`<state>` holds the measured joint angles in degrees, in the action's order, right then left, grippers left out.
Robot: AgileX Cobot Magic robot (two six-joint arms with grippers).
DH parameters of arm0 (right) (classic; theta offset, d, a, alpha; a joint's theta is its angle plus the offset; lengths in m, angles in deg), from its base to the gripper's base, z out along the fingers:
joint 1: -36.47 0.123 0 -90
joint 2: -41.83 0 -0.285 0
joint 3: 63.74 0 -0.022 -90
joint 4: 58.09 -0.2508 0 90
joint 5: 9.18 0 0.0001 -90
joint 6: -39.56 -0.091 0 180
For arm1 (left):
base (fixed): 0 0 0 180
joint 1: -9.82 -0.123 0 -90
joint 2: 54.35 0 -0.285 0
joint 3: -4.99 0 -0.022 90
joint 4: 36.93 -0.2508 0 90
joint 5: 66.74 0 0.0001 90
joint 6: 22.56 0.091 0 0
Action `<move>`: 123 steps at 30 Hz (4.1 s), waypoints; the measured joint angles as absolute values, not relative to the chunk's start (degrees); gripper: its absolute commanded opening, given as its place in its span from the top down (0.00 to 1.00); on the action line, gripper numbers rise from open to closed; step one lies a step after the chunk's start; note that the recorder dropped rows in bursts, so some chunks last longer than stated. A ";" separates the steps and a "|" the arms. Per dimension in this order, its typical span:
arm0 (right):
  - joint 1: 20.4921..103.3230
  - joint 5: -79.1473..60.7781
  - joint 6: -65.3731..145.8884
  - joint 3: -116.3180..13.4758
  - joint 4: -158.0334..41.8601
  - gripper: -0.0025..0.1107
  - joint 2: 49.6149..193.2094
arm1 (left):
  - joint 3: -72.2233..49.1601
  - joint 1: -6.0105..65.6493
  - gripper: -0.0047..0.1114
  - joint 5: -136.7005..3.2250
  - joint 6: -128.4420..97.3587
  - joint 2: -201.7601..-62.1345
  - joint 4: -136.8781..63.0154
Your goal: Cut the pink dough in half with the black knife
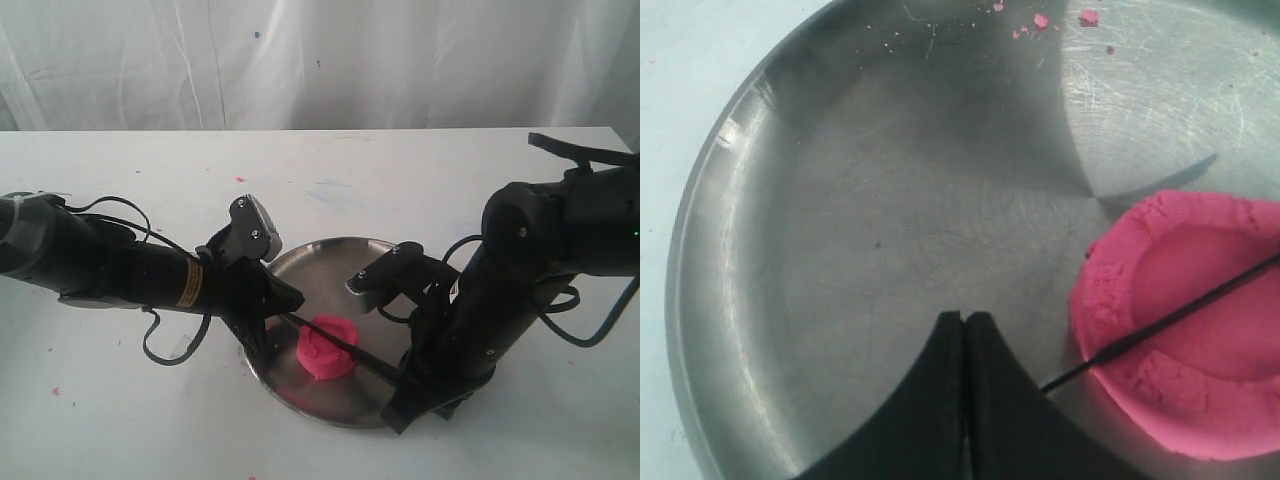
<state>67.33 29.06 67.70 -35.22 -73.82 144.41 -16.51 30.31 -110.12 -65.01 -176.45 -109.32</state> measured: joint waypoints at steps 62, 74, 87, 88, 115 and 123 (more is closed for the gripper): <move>67.33 27.49 68.02 -35.12 -73.71 0.98 146.45 | -16.51 30.31 0.96 -109.81 -64.91 -176.45 -109.32; 67.33 29.10 67.00 -36.04 -73.71 0.98 146.45 | -16.51 30.20 0.96 -109.81 -64.91 -176.45 -109.32; 67.33 30.79 65.54 -36.17 -73.82 0.98 143.78 | -16.51 30.20 0.96 -114.36 -62.75 -176.79 -109.42; 67.33 31.17 65.44 -36.17 -73.82 0.98 143.78 | -16.51 30.20 0.96 -114.76 -62.64 -176.92 -109.42; 67.33 32.24 64.66 -36.04 -73.47 0.98 146.46 | -16.51 30.20 0.96 -114.87 -62.54 -177.14 -110.07; 67.33 32.01 64.66 -36.04 -73.47 0.98 146.46 | -16.51 30.20 0.96 -111.82 -62.54 -176.89 -110.07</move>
